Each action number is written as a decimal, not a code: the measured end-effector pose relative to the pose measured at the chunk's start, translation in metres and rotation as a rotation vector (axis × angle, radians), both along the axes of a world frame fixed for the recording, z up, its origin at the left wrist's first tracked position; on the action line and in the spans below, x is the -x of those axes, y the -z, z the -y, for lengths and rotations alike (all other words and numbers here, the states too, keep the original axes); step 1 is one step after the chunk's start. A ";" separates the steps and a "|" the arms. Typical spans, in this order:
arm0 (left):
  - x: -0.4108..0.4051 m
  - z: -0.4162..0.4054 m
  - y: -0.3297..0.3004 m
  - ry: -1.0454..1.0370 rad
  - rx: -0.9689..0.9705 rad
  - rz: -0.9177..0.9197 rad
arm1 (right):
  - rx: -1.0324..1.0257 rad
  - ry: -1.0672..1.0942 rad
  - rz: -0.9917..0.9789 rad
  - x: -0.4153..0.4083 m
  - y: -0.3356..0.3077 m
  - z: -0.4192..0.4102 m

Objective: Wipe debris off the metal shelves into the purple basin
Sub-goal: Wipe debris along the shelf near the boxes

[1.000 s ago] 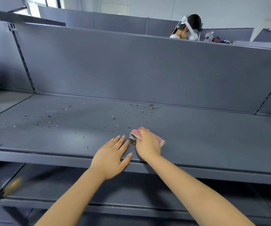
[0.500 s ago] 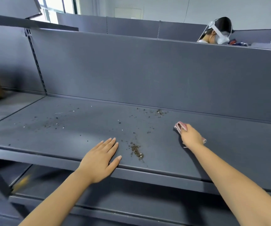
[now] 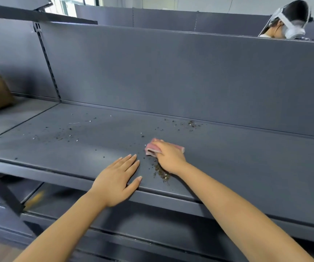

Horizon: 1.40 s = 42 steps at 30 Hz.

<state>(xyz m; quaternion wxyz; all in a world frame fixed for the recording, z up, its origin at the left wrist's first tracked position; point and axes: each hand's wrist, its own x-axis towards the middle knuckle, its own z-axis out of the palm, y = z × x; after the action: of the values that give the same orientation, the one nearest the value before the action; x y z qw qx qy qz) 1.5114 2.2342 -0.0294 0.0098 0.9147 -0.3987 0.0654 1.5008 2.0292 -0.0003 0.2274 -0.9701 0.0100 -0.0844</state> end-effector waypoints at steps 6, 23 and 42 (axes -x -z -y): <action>-0.003 0.006 -0.013 0.006 0.049 -0.083 | -0.240 0.071 -0.010 0.008 -0.009 0.020; -0.015 0.017 -0.015 -0.008 -0.005 -0.155 | 0.062 0.027 0.018 -0.028 0.005 0.044; -0.014 0.016 -0.013 -0.018 -0.027 -0.175 | -0.058 0.687 0.029 -0.046 0.003 0.201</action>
<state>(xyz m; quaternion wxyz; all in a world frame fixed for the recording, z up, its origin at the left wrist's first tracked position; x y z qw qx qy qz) 1.5257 2.2186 -0.0163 0.0319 0.9205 -0.3889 -0.0201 1.5467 1.8281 -0.0034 0.2133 -0.9019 0.3352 -0.1694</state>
